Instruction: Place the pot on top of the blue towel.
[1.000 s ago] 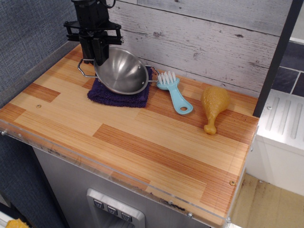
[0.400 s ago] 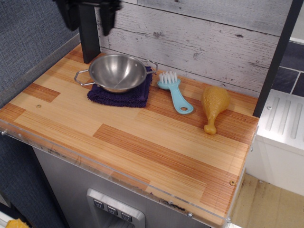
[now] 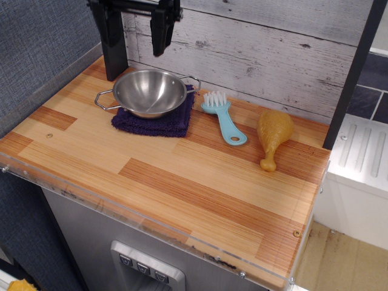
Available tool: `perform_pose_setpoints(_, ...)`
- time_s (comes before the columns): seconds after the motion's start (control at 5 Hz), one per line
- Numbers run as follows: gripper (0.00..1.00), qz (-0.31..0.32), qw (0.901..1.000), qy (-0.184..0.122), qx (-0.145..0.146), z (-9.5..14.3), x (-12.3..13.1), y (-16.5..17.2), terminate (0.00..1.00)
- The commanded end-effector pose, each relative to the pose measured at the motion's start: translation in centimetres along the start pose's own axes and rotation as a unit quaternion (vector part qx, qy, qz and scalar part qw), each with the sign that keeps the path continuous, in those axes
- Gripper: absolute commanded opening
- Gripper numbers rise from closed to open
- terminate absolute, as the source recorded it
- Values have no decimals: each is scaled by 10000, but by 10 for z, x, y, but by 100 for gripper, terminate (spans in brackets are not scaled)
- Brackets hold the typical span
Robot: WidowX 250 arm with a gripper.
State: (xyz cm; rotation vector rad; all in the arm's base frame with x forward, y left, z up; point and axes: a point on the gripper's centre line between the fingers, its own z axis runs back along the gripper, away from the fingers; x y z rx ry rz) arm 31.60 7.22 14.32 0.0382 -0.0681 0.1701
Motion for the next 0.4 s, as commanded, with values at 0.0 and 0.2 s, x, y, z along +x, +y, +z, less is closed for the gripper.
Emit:
perform_pose_setpoints(0.0,100,-367,9986,-390,-17,17,-2,4,0)
perform_pose_setpoints(0.2,100,-367,9986,-390,-17,17,-2,4,100)
